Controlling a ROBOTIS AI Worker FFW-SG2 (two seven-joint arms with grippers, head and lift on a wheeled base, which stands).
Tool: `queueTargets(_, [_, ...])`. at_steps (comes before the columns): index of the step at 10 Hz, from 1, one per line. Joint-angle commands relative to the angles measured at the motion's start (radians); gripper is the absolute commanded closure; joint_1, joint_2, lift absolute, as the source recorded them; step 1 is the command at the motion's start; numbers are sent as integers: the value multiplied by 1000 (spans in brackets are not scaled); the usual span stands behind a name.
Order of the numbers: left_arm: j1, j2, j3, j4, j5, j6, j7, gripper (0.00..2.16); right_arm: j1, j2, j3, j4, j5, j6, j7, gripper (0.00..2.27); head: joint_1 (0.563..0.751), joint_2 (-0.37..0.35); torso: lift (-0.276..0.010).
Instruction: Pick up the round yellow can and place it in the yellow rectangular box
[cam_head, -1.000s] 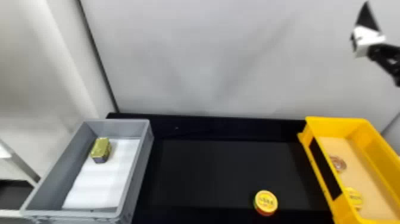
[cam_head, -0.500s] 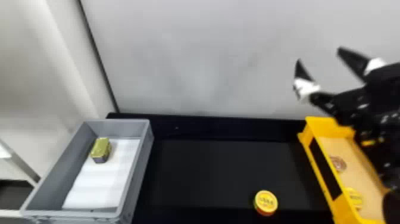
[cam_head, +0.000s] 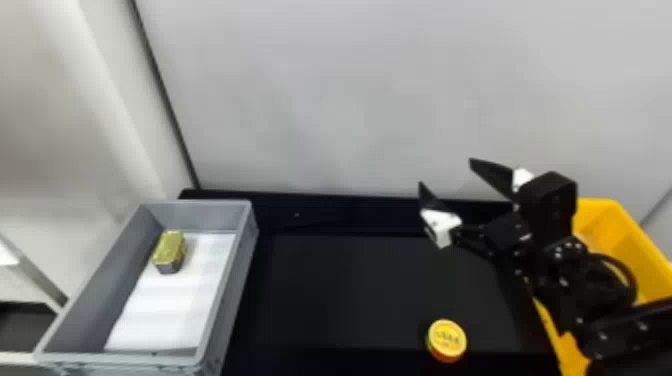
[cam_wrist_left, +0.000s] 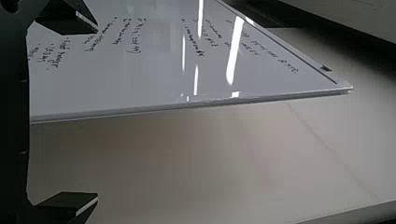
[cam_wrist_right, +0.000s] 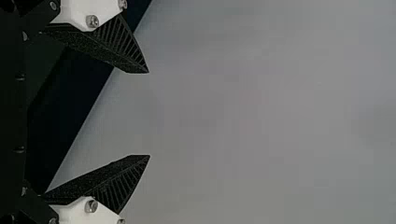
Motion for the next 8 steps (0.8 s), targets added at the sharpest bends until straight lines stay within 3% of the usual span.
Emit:
queueTargets(1, [0, -3, 2, 1, 0, 5, 2, 28, 25, 0, 16, -17, 108, -16, 104, 163, 694, 14, -61])
queueTargets(4, [4, -3, 15, 2, 3, 7, 2, 28, 162, -1, -101, 30, 119, -82, 209, 163, 694, 14, -61])
queueTargets(8, [9, -3, 26, 1, 4, 11, 0, 30, 268, -1, -153, 90, 136, -123, 264, 163, 694, 14, -61])
